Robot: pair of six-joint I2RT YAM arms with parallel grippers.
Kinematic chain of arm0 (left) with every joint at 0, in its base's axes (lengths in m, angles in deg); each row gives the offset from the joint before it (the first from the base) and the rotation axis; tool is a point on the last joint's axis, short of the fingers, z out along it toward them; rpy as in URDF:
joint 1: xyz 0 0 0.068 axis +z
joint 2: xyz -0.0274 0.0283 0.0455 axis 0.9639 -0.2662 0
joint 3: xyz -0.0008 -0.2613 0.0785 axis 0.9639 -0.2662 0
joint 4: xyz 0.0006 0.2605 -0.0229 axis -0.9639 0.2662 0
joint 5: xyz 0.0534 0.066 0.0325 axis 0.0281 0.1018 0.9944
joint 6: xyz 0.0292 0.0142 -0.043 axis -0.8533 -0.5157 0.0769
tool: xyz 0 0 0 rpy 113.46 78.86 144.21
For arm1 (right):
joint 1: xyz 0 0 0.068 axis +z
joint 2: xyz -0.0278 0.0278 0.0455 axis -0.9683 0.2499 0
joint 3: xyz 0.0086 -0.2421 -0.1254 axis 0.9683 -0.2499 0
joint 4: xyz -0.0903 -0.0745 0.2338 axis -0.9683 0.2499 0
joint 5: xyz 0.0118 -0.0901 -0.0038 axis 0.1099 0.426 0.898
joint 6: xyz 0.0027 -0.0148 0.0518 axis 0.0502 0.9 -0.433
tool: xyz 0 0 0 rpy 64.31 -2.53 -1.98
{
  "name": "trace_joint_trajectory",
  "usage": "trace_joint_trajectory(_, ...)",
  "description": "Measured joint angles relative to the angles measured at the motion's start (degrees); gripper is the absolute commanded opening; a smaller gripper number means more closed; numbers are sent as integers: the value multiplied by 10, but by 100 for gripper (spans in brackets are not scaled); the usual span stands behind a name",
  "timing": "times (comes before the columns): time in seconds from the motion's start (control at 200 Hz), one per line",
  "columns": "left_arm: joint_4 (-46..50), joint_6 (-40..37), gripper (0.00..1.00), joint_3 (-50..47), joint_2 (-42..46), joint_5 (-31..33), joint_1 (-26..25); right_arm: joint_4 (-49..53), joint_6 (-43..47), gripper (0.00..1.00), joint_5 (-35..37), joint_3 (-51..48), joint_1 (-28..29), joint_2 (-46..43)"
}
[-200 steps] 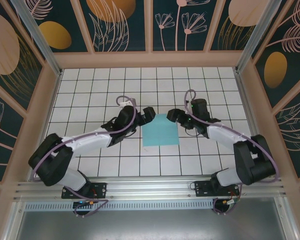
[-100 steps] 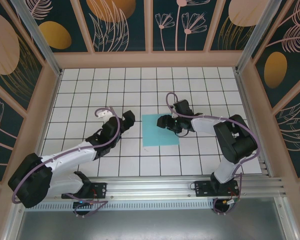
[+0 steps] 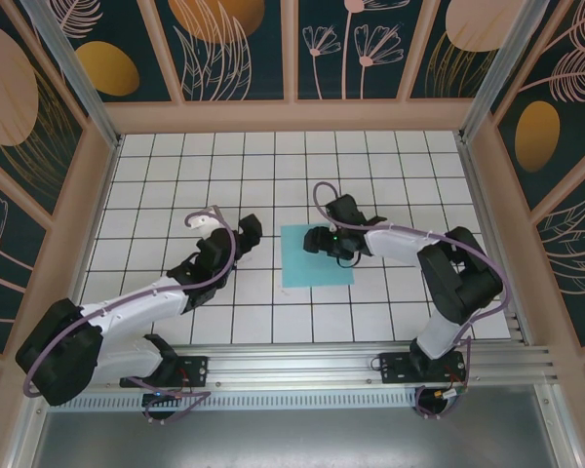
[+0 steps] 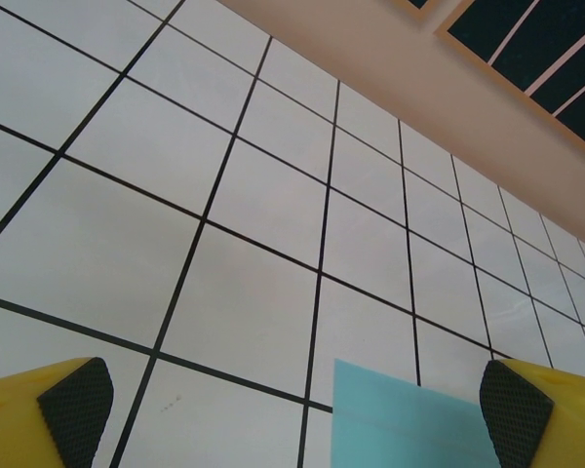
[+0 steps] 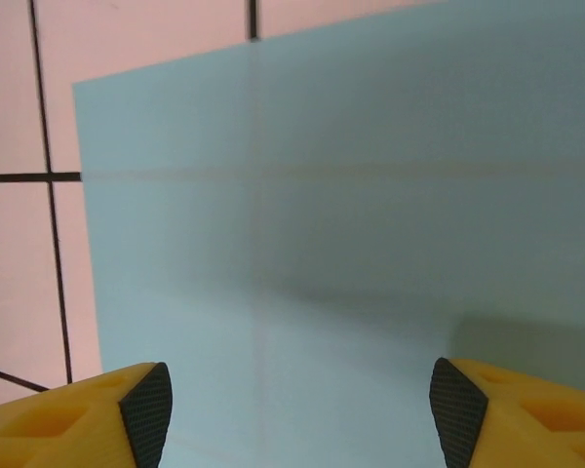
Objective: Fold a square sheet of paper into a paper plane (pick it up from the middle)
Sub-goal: Fold a square sheet of paper at the center of the table.
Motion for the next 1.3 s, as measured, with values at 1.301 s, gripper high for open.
trace_joint_trajectory(1.301, 12, -14, 99, 7, -53, -137, 55, 207, -22, 89, 167, 194, 82, 153)
